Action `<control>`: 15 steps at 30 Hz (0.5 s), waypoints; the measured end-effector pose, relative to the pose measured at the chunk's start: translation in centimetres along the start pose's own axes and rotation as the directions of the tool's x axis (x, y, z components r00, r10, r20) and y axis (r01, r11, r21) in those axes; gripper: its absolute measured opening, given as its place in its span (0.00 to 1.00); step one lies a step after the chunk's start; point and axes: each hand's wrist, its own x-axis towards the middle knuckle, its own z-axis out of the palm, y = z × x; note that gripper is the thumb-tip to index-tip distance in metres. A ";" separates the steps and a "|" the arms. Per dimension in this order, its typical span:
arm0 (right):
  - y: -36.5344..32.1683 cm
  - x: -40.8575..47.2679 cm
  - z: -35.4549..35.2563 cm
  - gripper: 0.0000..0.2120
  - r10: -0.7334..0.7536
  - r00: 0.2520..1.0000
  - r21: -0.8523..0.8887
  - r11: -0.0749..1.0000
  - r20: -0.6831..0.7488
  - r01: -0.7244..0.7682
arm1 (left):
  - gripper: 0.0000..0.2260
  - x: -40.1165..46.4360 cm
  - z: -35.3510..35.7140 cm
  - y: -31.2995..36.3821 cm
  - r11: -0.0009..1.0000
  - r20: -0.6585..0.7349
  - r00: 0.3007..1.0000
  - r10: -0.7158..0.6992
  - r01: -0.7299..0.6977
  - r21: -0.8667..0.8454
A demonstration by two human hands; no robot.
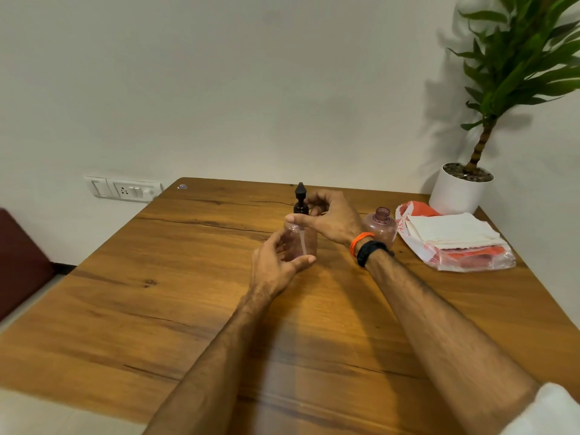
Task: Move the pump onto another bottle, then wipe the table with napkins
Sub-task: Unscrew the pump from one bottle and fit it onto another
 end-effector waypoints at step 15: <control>0.4 0.0 0.4 0.20 -0.008 0.999 0.017 1.000 -0.031 0.008 | 0.41 0.1 0.4 -1.1 0.999 -0.001 1.000 -0.006 0.006 -0.043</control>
